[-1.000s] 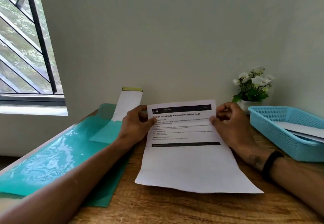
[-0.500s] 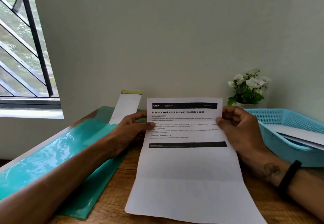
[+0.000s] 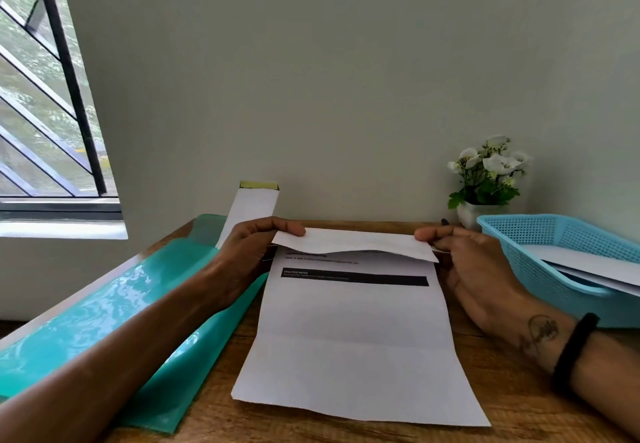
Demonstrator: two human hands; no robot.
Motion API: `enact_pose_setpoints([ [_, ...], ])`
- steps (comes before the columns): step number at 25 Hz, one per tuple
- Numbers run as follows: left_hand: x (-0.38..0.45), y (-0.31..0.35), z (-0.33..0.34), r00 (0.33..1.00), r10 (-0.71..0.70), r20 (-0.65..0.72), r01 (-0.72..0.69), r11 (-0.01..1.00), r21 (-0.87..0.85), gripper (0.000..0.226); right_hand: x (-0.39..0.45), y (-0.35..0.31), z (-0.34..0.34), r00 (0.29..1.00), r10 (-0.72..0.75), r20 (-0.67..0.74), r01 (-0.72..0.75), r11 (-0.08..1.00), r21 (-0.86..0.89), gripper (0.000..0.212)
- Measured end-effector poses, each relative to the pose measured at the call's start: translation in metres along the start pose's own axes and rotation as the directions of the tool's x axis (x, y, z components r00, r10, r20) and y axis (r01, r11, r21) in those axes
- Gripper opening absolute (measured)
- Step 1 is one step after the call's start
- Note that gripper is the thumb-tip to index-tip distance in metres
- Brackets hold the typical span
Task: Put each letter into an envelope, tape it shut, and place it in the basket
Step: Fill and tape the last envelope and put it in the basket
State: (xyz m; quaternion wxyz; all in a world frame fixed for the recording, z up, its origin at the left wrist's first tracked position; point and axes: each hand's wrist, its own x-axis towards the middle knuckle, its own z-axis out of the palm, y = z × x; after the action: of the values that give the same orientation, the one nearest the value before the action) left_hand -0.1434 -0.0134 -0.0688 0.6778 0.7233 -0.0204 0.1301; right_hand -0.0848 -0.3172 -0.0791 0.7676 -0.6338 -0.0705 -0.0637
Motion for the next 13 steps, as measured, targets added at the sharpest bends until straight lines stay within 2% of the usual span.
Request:
enact_pose_setpoints([
  [3,-0.0005,0.0002,0.0003,0.999,-0.001,-0.045,0.001,1.000,-0.008,0.034,-0.0044,-0.0035,0.0031,0.989,0.069,0.129,-0.082,0.992,0.098,0.023],
  [6,-0.0010,0.0033,0.0012,0.995,-0.003,-0.098,-0.003,0.998,-0.058,0.036,-0.0076,-0.0003,0.0033,0.969,0.070,0.237,-0.070,0.998,-0.008,0.034],
  [9,-0.0035,0.0075,0.0030,0.988,-0.052,-0.144,0.036,0.993,-0.112,0.026,-0.0088,0.0034,0.0026,0.960,0.047,0.275,-0.032,0.998,-0.060,0.044],
  [13,-0.0040,0.0065,0.0020,0.993,-0.069,-0.094,0.052,0.985,-0.165,0.034,-0.0068,0.0049,0.0003,0.973,-0.006,0.232,0.010,1.000,-0.018,0.037],
])
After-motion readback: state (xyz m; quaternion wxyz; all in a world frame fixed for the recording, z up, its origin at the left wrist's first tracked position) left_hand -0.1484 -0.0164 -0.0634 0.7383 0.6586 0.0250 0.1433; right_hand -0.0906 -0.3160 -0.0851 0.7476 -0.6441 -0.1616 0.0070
